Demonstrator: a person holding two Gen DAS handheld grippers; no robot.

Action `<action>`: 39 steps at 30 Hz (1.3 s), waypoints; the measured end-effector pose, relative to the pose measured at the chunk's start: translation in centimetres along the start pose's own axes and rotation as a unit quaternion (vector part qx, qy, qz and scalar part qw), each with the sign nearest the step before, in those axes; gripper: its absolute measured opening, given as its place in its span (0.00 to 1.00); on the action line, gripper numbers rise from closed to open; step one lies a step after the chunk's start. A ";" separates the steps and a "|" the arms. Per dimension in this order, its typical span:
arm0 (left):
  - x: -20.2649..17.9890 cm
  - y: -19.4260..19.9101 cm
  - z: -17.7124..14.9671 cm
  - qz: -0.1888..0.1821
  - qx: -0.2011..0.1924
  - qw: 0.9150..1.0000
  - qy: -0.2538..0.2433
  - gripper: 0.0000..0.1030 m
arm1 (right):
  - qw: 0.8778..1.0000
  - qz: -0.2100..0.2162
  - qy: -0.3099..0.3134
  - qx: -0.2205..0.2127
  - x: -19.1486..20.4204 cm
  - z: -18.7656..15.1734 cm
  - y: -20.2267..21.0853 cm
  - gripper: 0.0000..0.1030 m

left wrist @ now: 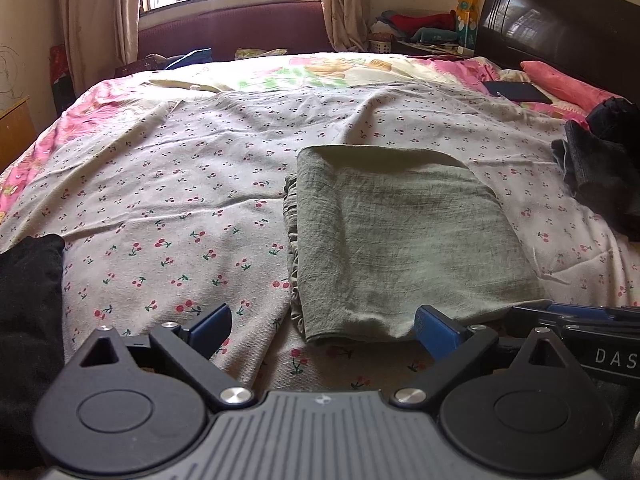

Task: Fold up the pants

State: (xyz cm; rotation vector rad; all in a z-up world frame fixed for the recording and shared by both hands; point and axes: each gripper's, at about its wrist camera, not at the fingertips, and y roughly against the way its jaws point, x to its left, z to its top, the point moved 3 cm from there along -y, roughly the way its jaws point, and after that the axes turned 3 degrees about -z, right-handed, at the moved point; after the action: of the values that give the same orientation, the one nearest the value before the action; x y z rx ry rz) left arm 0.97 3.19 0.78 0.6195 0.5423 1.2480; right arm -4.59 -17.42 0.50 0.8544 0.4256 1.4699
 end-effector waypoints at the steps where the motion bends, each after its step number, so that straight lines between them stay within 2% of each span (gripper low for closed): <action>1: 0.0 0.0 0.0 0.001 0.001 1.000 0.001 1.00 | 1.000 0.000 -0.001 0.001 0.0 0.0 0.0 0.48; 14: -0.8 -0.6 -0.4 0.007 0.022 1.000 -0.016 1.00 | 1.000 -0.004 0.008 0.010 0.2 -0.2 -0.5 0.48; 39: -1.0 -0.7 -0.5 0.013 0.023 0.999 -0.024 1.00 | 1.000 -0.006 0.014 0.017 0.3 -0.4 -0.7 0.48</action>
State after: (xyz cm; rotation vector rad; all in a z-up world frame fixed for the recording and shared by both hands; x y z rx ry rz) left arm 0.88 2.14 -0.03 0.6960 0.5253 1.2446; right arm -4.32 -16.96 -0.18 0.8581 0.4763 1.4684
